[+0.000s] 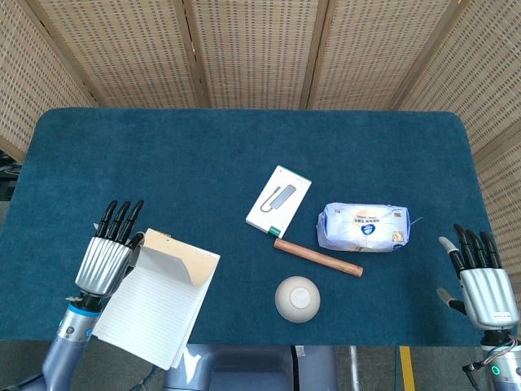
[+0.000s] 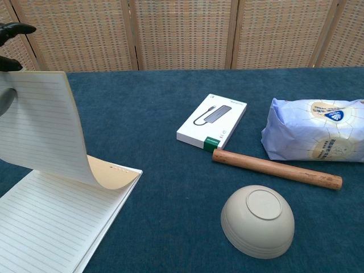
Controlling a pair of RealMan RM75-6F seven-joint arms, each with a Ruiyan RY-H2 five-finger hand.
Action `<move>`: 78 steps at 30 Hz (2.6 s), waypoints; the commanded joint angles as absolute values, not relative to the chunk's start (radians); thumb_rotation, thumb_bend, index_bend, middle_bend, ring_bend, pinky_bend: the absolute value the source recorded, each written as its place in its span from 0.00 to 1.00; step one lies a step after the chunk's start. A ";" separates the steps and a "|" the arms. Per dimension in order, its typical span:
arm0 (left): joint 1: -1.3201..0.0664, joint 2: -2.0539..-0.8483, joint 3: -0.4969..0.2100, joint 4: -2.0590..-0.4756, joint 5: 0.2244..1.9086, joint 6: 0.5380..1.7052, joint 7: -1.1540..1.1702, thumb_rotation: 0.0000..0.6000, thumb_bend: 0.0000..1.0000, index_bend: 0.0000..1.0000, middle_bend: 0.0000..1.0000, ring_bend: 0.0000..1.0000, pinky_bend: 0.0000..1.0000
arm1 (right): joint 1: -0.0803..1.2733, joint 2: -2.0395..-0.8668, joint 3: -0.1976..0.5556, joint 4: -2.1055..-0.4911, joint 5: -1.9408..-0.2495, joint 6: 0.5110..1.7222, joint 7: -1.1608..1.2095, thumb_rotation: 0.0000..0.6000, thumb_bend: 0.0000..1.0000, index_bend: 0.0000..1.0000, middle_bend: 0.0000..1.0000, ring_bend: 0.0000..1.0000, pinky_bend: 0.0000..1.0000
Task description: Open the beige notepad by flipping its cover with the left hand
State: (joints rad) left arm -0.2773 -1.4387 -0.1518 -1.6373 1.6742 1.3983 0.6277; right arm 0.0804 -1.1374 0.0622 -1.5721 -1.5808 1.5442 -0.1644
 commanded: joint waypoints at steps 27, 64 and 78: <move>-0.578 -1.614 -0.399 -1.426 1.334 1.239 0.810 1.00 0.56 0.79 0.00 0.00 0.00 | 0.084 -1.135 0.063 -1.575 -1.575 1.534 -0.148 1.00 0.08 0.14 0.00 0.00 0.00; -0.665 -1.667 -0.364 -1.322 1.270 1.352 0.753 1.00 0.25 0.00 0.00 0.00 0.00 | 0.088 -1.128 0.061 -1.583 -1.564 1.520 -0.131 1.00 0.08 0.14 0.00 0.00 0.00; -0.379 -1.437 -0.046 -1.658 1.423 1.498 0.547 1.00 0.25 0.00 0.00 0.00 0.00 | 0.087 -1.127 0.056 -1.592 -1.558 1.509 -0.150 1.00 0.08 0.14 0.00 0.00 0.00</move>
